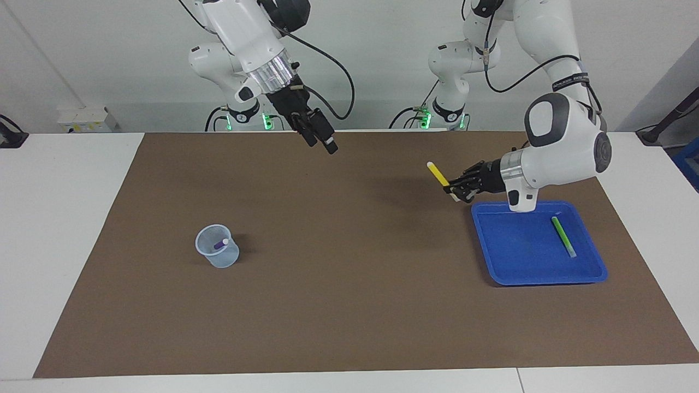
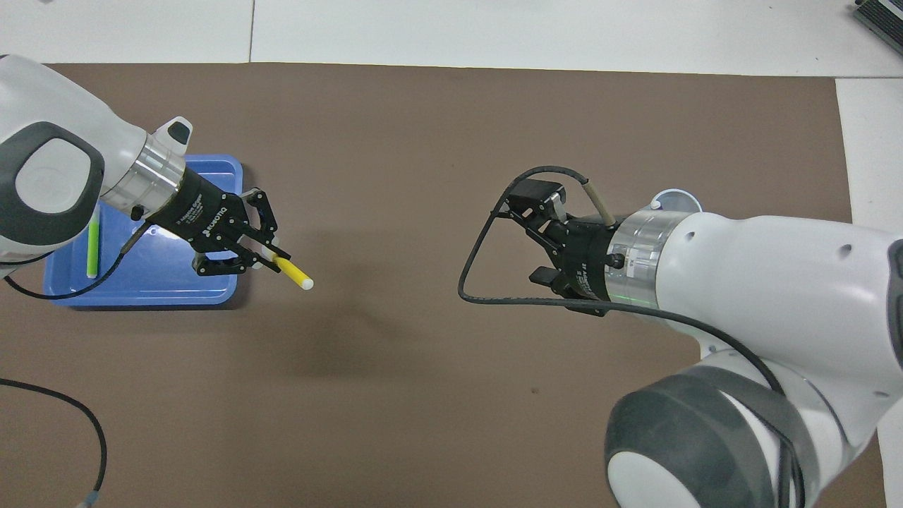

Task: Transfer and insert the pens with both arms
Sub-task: 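Lift the yellow pen with the left gripper while the right gripper approaches, then close the right gripper on the yellow pen's free end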

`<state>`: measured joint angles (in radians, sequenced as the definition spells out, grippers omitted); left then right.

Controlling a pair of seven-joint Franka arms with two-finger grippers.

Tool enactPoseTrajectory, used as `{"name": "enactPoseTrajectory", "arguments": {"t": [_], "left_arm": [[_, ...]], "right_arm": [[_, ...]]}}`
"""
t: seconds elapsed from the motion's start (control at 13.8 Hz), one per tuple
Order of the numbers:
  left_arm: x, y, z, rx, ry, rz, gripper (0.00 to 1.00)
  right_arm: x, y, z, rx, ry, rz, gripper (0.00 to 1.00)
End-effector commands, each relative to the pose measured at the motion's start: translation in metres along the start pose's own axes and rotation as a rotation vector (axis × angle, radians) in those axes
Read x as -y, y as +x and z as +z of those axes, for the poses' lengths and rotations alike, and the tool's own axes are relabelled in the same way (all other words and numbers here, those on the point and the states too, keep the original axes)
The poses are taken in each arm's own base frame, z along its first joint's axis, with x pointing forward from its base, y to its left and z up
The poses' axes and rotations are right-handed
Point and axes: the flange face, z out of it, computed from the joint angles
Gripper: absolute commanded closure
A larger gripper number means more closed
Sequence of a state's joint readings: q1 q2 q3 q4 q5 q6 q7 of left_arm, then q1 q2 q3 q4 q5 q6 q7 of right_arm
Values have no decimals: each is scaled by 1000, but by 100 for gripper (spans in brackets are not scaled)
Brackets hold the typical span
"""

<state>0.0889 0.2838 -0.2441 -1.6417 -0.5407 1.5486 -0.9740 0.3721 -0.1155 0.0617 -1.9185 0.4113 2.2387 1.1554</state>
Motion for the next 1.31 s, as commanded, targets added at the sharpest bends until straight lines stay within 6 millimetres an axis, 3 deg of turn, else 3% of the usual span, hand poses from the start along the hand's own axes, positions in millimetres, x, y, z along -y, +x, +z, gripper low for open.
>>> {"name": "enactPoseTrajectory", "arguments": {"t": [0.0, 0.22, 0.51, 0.58, 1.23], "left_arm": [[-6, -23, 7, 69, -35, -97, 100], [-22, -46, 14, 144, -90, -160, 100], [-42, -72, 30, 165, -116, -221, 100], [-47, -81, 36, 185, -122, -242, 100], [-74, -119, 60, 246, -198, -327, 100]], "right_arm": [[-7, -20, 14, 27, 1, 2, 1], [-2, -43, 31, 30, 26, -51, 3], [-6, -51, 39, 32, 7, -152, 9], [-6, -51, 40, 30, 8, -157, 15], [-3, -43, 52, 16, 22, -286, 25]]}}
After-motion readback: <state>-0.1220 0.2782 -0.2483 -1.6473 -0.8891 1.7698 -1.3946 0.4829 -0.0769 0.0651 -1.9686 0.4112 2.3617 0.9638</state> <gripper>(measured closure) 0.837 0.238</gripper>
